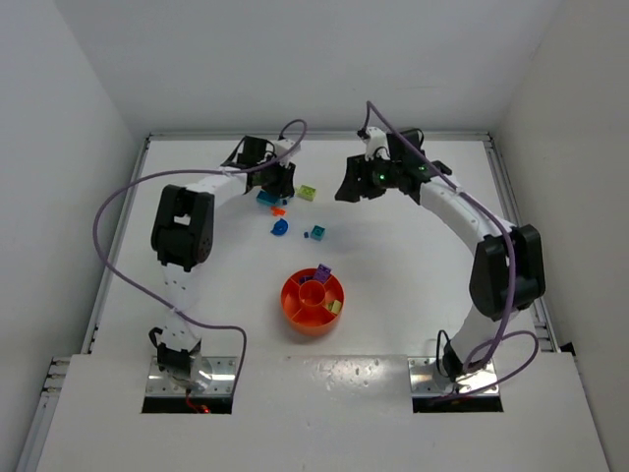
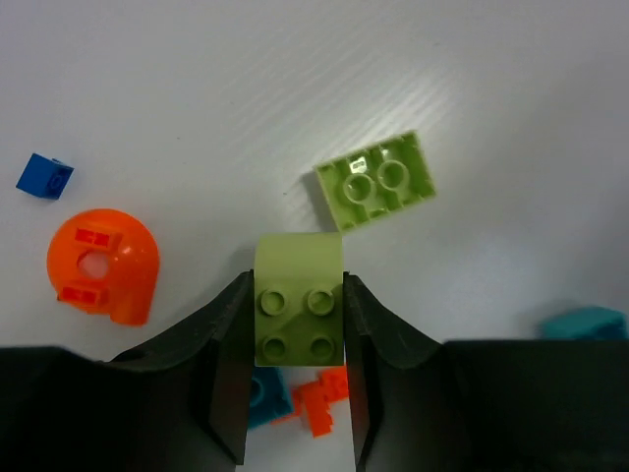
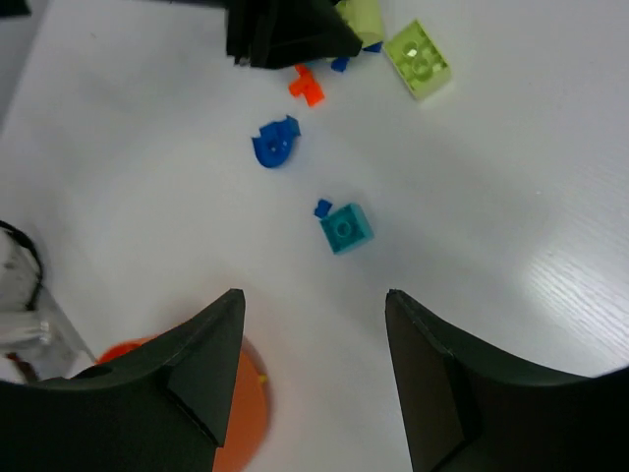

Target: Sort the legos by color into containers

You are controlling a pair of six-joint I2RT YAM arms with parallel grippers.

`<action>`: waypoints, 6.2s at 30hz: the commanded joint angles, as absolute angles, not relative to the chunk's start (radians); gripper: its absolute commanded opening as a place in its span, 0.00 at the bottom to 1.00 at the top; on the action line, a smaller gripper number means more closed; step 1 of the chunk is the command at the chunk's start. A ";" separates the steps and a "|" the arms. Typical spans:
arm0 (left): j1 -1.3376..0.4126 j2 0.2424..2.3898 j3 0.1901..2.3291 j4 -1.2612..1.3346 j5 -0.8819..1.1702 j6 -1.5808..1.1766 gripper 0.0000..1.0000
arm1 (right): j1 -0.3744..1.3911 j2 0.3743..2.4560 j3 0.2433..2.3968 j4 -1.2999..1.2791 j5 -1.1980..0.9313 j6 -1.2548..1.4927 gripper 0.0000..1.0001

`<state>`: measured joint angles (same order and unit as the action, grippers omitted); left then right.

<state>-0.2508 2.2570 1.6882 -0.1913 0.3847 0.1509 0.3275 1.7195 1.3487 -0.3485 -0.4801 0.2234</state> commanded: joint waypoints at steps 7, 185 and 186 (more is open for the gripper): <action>-0.258 1.861 1.453 0.017 0.626 0.011 0.19 | 0.244 1.838 1.353 0.013 -0.891 0.744 0.69; -0.164 1.663 1.255 -0.101 0.595 0.087 0.98 | 0.571 1.655 1.331 -0.790 -0.741 -0.444 0.49; -0.179 1.680 1.276 -0.121 0.595 0.125 0.96 | 0.571 1.655 1.331 -0.710 -0.726 -0.398 0.49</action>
